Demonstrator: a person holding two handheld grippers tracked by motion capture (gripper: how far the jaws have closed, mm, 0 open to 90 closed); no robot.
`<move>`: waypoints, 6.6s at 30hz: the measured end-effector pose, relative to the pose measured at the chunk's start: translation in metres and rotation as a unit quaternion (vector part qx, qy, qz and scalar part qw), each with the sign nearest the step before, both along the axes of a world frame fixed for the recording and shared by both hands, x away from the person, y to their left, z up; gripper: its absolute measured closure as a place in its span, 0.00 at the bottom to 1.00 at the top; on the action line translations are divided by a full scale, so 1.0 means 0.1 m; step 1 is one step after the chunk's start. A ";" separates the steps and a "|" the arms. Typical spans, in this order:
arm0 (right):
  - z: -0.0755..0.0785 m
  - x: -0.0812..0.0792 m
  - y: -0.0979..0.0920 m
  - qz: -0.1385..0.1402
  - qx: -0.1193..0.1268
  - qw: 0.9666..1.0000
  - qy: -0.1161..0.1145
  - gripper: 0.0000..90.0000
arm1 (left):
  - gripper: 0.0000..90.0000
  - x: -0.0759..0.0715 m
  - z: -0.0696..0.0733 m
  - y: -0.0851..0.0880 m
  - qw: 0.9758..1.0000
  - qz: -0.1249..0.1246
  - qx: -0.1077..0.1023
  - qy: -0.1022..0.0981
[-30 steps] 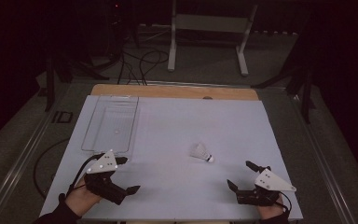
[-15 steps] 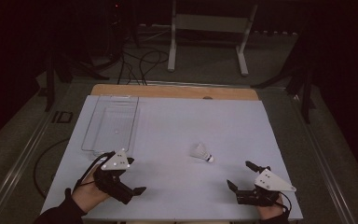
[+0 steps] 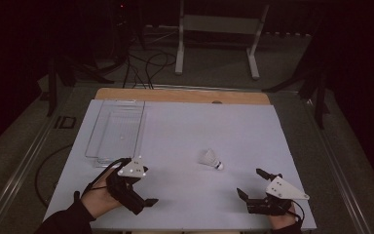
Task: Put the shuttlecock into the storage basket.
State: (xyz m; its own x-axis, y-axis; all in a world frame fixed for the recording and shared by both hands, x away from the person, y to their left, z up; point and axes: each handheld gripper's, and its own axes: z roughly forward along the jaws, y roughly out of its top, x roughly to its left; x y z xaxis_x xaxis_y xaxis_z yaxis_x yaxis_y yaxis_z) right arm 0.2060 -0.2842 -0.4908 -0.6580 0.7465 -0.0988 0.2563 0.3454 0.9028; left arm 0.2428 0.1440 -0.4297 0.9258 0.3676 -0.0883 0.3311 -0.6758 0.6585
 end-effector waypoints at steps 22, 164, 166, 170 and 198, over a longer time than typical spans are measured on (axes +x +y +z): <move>-0.01 0.00 0.01 0.002 -0.005 1.000 0.003 0.09 | 0.00 0.10 -0.02 -0.32 0.996 -0.065 0.053 0.020; -0.02 -0.01 -0.01 0.017 -0.003 1.000 0.022 0.09 | 0.18 1.29 -0.62 -1.74 0.974 -0.165 0.152 0.042; -0.02 -0.01 0.00 0.018 -0.004 1.000 0.022 0.09 | 0.21 1.31 -0.63 -1.74 0.974 -0.163 0.155 0.032; -0.03 -0.01 -0.01 0.017 -0.005 1.000 0.025 0.09 | 0.30 1.33 -0.64 -1.76 0.975 -0.161 0.150 0.023; -0.03 -0.01 -0.02 0.019 -0.004 0.999 0.028 0.09 | 0.76 1.39 -0.67 -1.94 0.970 -0.211 0.120 0.027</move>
State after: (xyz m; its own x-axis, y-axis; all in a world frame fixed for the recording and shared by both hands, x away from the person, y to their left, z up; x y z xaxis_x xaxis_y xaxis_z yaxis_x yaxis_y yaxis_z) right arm 0.2050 -0.2865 -0.4939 -0.6904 0.7203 -0.0666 0.2934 0.3630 0.8844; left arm 0.3823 -0.0497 -0.4966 0.9946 -0.0268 -0.0999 0.0217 -0.8902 0.4551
